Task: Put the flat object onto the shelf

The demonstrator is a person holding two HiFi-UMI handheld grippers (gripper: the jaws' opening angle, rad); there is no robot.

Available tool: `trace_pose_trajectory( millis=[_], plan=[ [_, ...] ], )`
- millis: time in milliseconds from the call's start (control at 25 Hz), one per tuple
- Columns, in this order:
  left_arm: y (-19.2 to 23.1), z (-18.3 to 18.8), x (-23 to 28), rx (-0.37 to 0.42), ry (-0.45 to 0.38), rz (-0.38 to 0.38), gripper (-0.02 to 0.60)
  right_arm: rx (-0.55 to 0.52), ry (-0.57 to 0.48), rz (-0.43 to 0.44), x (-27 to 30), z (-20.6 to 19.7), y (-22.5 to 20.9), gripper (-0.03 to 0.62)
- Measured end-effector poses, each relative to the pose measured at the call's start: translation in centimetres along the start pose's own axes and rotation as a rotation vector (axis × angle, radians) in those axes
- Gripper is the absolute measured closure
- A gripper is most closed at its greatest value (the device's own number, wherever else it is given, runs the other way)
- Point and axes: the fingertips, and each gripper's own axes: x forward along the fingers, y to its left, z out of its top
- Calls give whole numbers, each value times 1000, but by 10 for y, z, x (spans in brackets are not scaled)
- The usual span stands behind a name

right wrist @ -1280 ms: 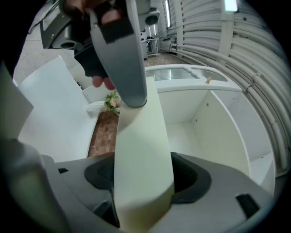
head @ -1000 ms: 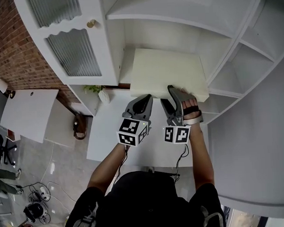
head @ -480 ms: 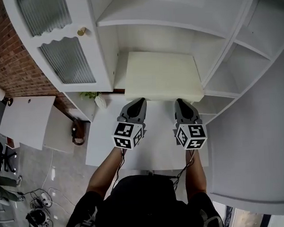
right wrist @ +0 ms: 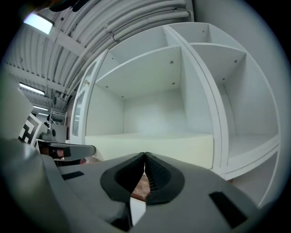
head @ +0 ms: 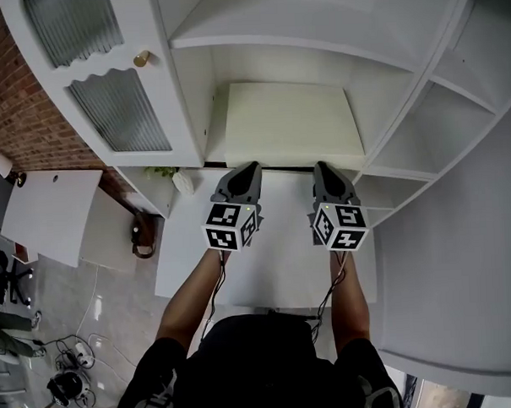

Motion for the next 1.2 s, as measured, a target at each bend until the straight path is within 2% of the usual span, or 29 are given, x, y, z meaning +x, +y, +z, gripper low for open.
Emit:
trace_pose_trajectory(
  millis=[280,680,960,1200],
  plan=[
    [16,-2,14,-19,4,34,572,9,-10,33,14,0,4,568],
    [16,0,8,-29,-4,29,572,-20,-22,31,9,0,10,566],
    [3,9,-48,35,-55,57,572,0,-59,21,-37,3,27,566],
    [-5,-16,-118,45,-48,92,572,-4,-62,28,-91,-16,69,566]
  ],
)
